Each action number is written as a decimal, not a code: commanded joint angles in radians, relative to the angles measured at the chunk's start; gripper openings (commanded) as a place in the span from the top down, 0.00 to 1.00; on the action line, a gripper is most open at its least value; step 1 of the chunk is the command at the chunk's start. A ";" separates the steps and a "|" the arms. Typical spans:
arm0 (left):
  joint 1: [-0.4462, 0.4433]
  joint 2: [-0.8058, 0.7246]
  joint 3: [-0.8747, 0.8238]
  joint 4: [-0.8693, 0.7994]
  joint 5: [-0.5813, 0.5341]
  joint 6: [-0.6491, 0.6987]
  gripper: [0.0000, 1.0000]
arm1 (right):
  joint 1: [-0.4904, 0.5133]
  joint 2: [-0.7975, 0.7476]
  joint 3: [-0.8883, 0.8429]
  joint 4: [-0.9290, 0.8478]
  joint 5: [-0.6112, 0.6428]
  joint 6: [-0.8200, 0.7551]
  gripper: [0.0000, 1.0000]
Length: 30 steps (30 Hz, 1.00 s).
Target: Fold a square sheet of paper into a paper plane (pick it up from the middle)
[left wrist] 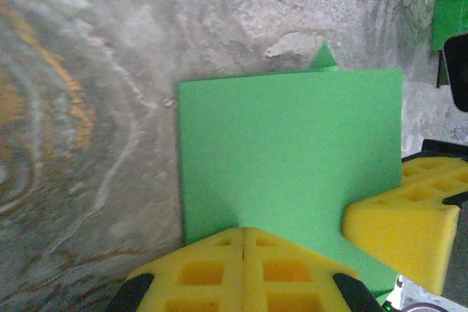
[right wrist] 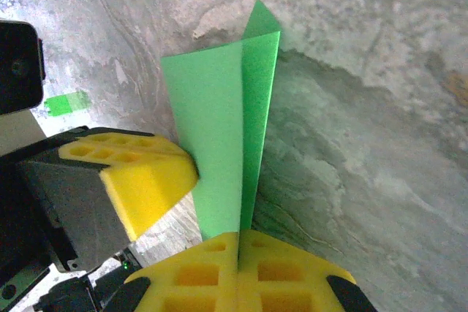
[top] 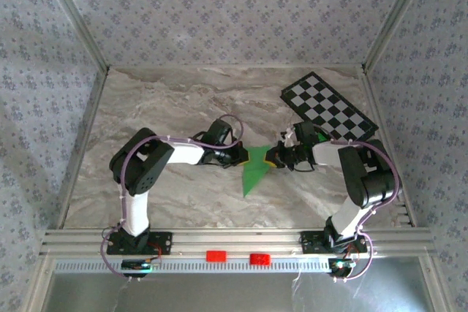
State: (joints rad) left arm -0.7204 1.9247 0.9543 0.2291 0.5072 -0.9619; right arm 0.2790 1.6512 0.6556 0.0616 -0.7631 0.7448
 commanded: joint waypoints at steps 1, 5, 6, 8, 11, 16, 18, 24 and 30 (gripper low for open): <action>0.002 -0.013 0.001 0.013 -0.022 -0.001 1.00 | -0.005 -0.022 -0.043 0.063 0.026 0.070 0.98; 0.001 0.007 0.006 0.008 -0.024 -0.005 1.00 | -0.003 -0.036 -0.087 0.132 0.040 0.116 0.96; 0.002 0.014 0.007 0.010 -0.019 -0.004 1.00 | -0.001 -0.036 -0.087 0.138 0.035 0.116 0.96; 0.001 0.028 0.009 0.016 -0.001 -0.005 1.00 | 0.002 -0.031 -0.083 0.147 0.011 0.115 0.91; 0.000 0.037 0.002 0.018 0.003 -0.002 1.00 | 0.002 -0.025 -0.074 0.156 -0.018 0.109 0.83; 0.000 0.039 -0.004 0.013 0.005 0.003 1.00 | -0.001 -0.015 -0.050 0.132 -0.034 0.080 0.80; 0.000 0.041 -0.003 0.013 0.008 0.004 1.00 | -0.002 -0.006 -0.037 0.105 -0.037 0.064 0.82; 0.001 0.011 -0.004 0.011 -0.013 0.008 1.00 | -0.008 -0.021 -0.038 0.080 -0.029 0.056 0.98; -0.007 -0.136 -0.034 -0.024 -0.119 0.069 0.89 | 0.007 -0.077 -0.067 0.086 0.059 0.137 1.00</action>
State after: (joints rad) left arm -0.7208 1.8870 0.9264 0.2302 0.4572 -0.9451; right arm 0.2794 1.6184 0.5999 0.1593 -0.7559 0.8330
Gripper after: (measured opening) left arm 0.093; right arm 0.037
